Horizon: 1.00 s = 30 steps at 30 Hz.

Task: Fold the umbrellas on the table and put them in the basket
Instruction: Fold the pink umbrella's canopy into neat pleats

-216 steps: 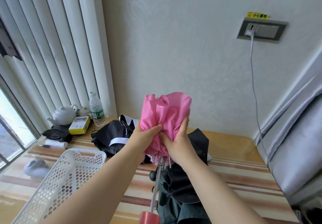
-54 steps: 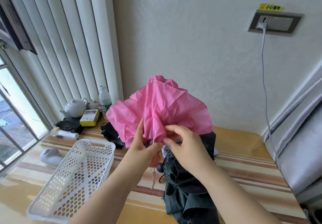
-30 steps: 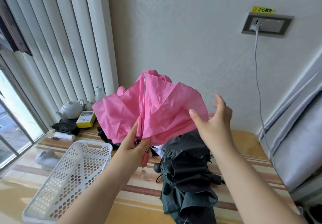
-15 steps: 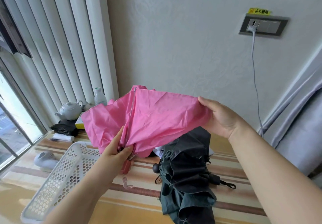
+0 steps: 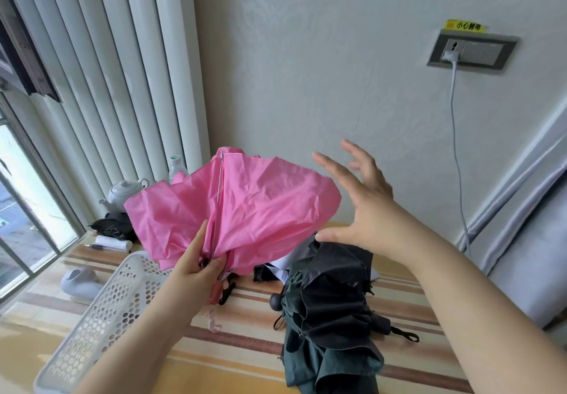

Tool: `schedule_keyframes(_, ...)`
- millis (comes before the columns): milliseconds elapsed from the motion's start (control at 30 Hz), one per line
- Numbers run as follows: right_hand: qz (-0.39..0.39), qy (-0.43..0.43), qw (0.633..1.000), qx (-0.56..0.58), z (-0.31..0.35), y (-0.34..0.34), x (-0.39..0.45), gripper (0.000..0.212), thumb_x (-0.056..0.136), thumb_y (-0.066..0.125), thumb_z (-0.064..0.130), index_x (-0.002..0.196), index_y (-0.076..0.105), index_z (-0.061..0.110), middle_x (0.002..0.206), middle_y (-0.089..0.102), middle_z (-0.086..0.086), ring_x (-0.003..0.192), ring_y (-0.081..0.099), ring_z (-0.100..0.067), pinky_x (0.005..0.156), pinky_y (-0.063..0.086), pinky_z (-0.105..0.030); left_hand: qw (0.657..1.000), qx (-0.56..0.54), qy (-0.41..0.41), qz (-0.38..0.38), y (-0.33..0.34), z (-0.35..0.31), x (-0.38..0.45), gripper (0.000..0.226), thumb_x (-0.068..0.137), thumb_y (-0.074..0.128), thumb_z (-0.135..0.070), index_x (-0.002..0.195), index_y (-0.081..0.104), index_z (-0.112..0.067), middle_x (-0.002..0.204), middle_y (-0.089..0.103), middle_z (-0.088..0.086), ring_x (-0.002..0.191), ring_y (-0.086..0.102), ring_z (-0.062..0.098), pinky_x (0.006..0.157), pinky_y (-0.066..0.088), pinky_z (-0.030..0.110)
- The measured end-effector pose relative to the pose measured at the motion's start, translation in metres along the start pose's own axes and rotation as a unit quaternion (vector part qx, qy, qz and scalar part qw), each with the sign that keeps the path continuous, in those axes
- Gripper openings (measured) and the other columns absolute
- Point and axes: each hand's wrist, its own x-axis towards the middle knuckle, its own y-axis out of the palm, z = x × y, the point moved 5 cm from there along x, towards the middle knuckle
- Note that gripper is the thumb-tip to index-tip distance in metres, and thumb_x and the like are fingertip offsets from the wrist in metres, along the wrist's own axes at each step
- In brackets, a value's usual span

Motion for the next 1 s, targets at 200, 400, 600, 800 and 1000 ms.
schedule_keyframes(200,-0.204,-0.239,0.934,-0.173,0.023,0.001,0.007,0.011,0.082,0.066,0.026,0.085,0.075,0.022,0.106,0.068,0.003,0.106,0.042,-0.018,0.089,0.022,-0.034,1.000,0.010,-0.007,-0.002,-0.001,0.001,0.005,0.070,0.095,0.051,-0.003,0.144,0.028,-0.047,0.146,0.027,0.031,0.046,0.044,0.007,0.043,0.037,0.025)
schedule_keyframes(400,-0.297,-0.136,0.932,-0.159,0.024,0.006,-0.022,0.011,0.087,0.062,0.018,0.079,0.068,0.014,0.088,0.065,0.003,0.059,0.056,-0.018,0.055,0.042,-0.029,0.998,-0.022,0.020,-0.048,0.000,-0.004,0.015,0.071,0.096,0.049,-0.001,0.145,0.024,-0.046,0.070,0.051,0.000,0.047,0.039,0.011,0.043,0.033,0.025)
schedule_keyframes(600,-0.204,0.104,0.973,-0.036,0.001,0.049,-0.009,0.045,0.076,0.071,0.045,0.112,0.055,0.024,0.116,0.044,0.006,0.057,0.054,-0.016,0.043,0.033,-0.021,0.998,-0.033,0.043,-0.022,0.012,-0.012,0.017,0.070,0.096,0.049,-0.003,0.144,0.025,-0.049,0.123,0.056,0.004,0.052,0.038,0.012,0.046,0.035,0.028)
schedule_keyframes(800,-0.189,0.202,0.956,0.100,-0.014,0.052,0.012,0.043,0.079,0.071,0.020,0.114,0.048,0.020,0.115,0.036,0.001,0.070,0.057,-0.019,0.050,0.037,-0.021,0.998,-0.048,0.047,-0.015,0.017,-0.015,0.013,0.072,0.095,0.049,0.000,0.145,0.026,-0.046,0.112,0.058,0.008,0.047,0.041,0.006,0.041,0.039,0.020)
schedule_keyframes(1000,-0.347,0.104,0.928,0.091,-0.007,0.024,0.002,0.032,0.072,0.053,-0.018,0.093,0.059,0.005,0.097,0.047,0.001,0.071,0.048,-0.010,0.066,0.035,-0.002,0.993,-0.091,0.059,-0.040,0.010,-0.019,0.017,0.074,0.093,0.050,0.004,0.144,0.030,-0.045,0.095,0.054,-0.001,0.050,0.038,0.009,0.041,0.038,0.020)
